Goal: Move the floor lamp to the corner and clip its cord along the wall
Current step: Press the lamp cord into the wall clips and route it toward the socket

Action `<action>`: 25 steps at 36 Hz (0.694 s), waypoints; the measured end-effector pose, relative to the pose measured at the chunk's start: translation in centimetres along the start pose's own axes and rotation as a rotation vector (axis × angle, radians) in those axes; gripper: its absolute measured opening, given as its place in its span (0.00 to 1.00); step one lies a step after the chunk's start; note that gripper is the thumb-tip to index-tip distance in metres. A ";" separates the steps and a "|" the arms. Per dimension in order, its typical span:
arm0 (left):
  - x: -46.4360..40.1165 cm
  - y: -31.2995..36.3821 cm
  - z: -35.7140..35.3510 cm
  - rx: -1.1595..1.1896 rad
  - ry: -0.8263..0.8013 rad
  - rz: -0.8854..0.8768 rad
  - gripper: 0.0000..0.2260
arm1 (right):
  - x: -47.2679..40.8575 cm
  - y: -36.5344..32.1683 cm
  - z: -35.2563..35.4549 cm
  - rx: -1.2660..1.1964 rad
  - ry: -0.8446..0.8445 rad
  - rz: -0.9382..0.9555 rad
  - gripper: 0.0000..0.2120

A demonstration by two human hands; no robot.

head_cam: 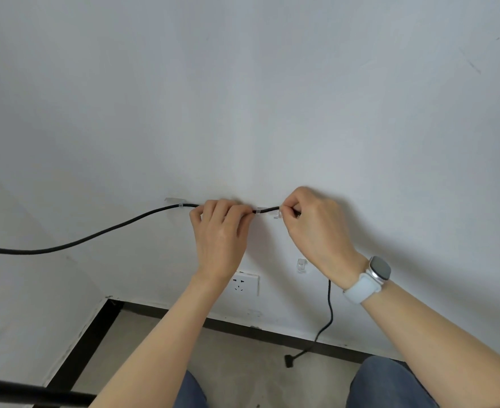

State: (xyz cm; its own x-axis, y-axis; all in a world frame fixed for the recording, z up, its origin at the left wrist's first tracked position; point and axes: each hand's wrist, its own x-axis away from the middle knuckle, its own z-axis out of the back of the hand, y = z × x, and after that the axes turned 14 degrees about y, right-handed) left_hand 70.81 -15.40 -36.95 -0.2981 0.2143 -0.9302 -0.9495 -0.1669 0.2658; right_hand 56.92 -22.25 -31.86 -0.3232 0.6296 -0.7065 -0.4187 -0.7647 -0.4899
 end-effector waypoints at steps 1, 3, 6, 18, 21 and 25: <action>0.0 0.0 0.0 -0.009 -0.003 -0.006 0.01 | 0.0 0.1 -0.1 0.001 0.001 -0.005 0.04; 0.0 0.0 0.0 -0.023 -0.008 -0.016 0.02 | 0.5 0.4 -0.3 0.007 0.005 -0.026 0.04; 0.0 0.0 0.0 -0.028 -0.001 -0.023 0.02 | 1.5 1.2 -0.6 -0.004 0.006 -0.076 0.07; -0.4 -0.6 -0.2 -0.045 -0.020 -0.073 0.04 | 6.3 4.2 -1.5 -0.560 -0.133 -0.539 0.10; -0.4 -0.4 -0.1 -0.062 -0.033 -0.075 0.04 | 7.5 5.7 -1.3 -0.575 -0.198 -0.601 0.09; -0.3 0.2 0.3 -0.076 -0.052 -0.053 0.03 | 8.7 7.4 -1.1 -0.545 -0.283 -0.664 0.09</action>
State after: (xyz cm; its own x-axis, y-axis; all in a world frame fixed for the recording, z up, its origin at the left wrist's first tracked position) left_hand 70.71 -15.17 -36.50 -0.2539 0.2737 -0.9277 -0.9546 -0.2256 0.1947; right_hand 51.94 -22.62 -42.16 -0.3851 0.9198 -0.0749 -0.1569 -0.1453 -0.9769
